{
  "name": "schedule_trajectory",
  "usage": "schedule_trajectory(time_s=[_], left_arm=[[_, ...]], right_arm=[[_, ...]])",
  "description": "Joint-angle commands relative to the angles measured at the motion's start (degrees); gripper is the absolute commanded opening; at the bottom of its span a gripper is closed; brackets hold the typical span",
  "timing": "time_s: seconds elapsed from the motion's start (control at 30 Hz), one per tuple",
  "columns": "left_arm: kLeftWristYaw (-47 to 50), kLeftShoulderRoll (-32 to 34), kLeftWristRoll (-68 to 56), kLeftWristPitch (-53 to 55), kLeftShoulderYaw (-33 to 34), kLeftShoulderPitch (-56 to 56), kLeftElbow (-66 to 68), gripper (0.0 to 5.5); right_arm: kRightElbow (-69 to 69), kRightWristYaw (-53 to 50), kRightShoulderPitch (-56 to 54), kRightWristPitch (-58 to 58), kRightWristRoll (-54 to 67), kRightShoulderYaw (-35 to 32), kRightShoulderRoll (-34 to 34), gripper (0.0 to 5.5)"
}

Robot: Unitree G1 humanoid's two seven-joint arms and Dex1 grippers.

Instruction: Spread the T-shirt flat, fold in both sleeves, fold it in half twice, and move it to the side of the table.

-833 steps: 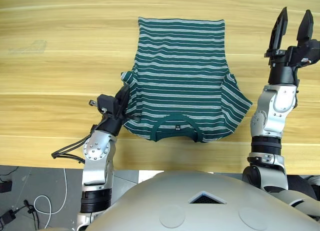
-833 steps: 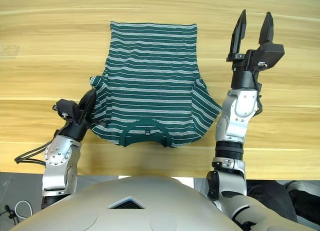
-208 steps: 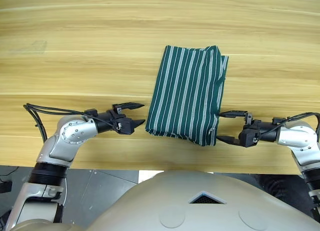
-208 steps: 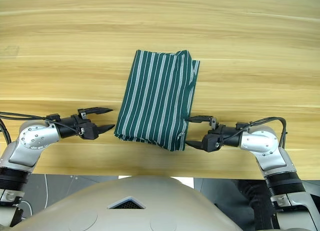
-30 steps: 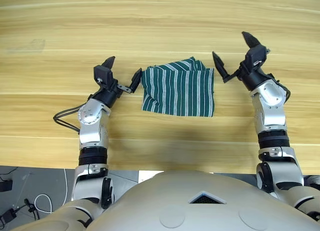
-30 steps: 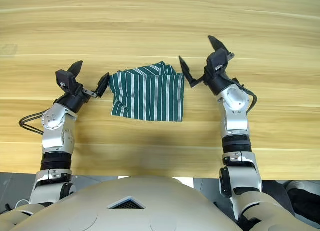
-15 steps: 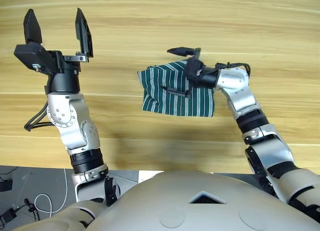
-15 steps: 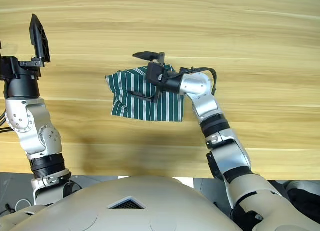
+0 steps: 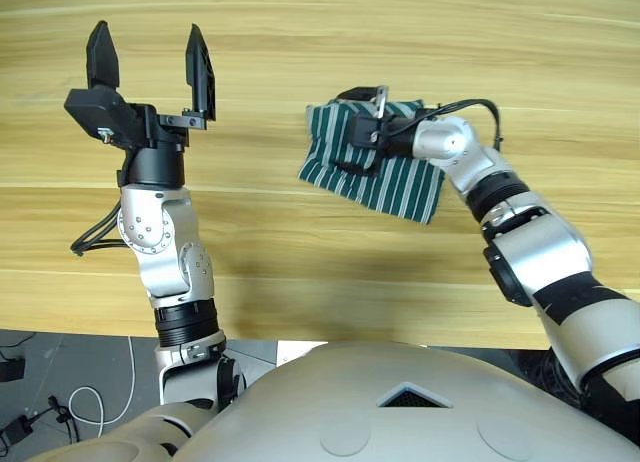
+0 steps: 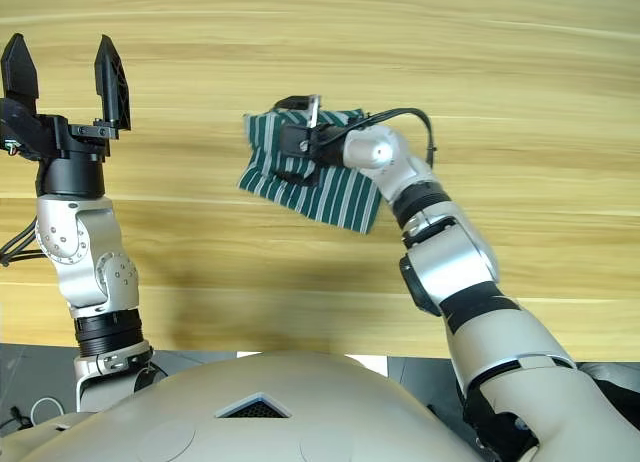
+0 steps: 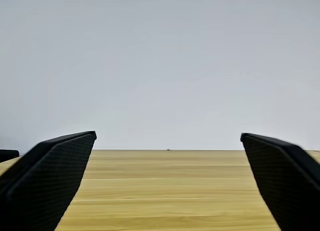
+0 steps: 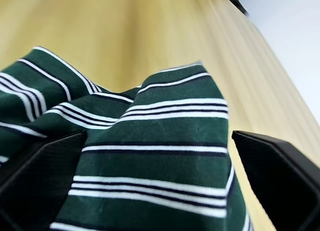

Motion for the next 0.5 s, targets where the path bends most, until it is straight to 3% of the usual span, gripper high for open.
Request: schedule_trajectory(time_s=[0.03,0.27,0.5], left_arm=[[0.4,-0.3,0.7,0.4,-0.2,2.0,-1.4,5.35],[1.0,0.5,-0.2,2.1,1.0,5.5,-6.2,5.35],[1.3,-0.9,0.2,2.3,0.0,7.7,-7.0,5.35]], right_arm=[[4.5,-1.8,2.7,5.6,1.4,-5.4,-10.4,5.4],[4.5,-0.8,12.8,7.2,11.6,-19.2,-19.7,5.4],[4.4,-12.2,21.8,6.8,16.6,-27.9,-20.6,5.4]])
